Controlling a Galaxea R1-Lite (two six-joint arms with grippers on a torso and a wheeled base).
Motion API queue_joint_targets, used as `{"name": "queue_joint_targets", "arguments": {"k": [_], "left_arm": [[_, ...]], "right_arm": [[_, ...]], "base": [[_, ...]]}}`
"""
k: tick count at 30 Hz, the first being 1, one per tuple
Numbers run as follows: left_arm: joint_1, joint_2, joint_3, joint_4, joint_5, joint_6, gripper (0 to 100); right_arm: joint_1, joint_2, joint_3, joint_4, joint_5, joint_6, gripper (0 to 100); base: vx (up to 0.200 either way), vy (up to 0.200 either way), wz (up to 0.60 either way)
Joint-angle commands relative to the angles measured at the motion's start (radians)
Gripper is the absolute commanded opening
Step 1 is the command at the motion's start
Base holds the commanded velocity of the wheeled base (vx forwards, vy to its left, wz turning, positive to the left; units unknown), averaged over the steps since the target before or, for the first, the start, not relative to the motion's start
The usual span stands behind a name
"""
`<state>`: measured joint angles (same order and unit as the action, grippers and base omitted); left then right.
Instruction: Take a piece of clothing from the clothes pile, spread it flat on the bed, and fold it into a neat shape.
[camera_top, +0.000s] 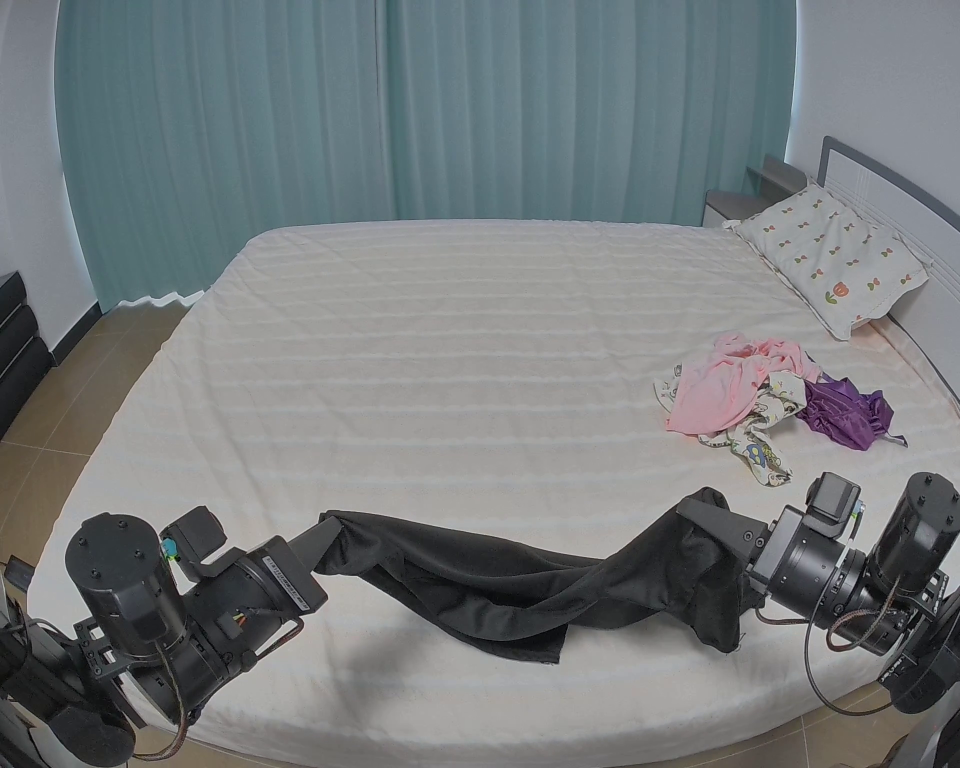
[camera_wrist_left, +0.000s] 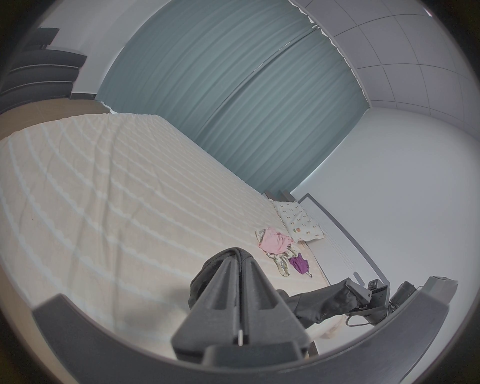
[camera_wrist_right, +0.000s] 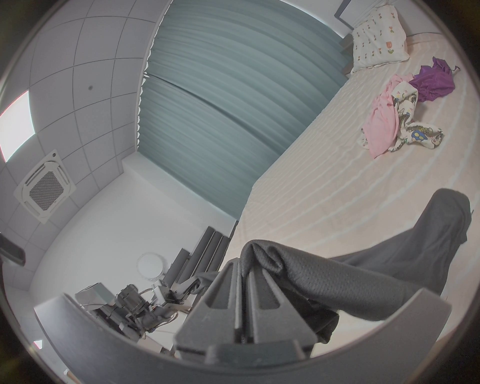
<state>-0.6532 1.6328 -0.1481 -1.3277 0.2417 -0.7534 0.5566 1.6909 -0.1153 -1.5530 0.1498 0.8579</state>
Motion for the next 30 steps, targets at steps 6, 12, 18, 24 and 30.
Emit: {"name": "queue_joint_targets", "arguments": {"k": [6, 12, 18, 24, 30], "left_arm": [[-0.062, -0.099, 0.012, 0.005, 0.002, 0.008, 0], [-0.112, -0.212, -0.001, 0.093, 0.004, 0.029, 0], [-0.169, -0.361, -0.054, 0.231, 0.013, 0.032, 0], [-0.141, -0.502, -0.189, 0.449, 0.027, 0.032, 0], [-0.036, -0.501, -0.335, 0.518, 0.051, 0.032, 0]], "right_arm": [[0.040, -0.145, 0.100, -0.010, 0.142, -0.025, 0], [0.046, -0.280, 0.114, 0.016, 0.218, -0.033, 0], [0.046, -0.442, 0.097, 0.090, 0.261, -0.033, 0], [0.003, -0.660, -0.138, 0.356, 0.249, -0.017, 0], [-0.147, -0.678, -0.514, 0.709, 0.251, 0.063, 0]], "base": [[-0.200, 0.000, 0.00], [-0.200, 0.000, 0.00], [-0.200, 0.000, 0.00], [-0.033, 0.000, 0.00], [0.000, 0.000, 0.00]]}}
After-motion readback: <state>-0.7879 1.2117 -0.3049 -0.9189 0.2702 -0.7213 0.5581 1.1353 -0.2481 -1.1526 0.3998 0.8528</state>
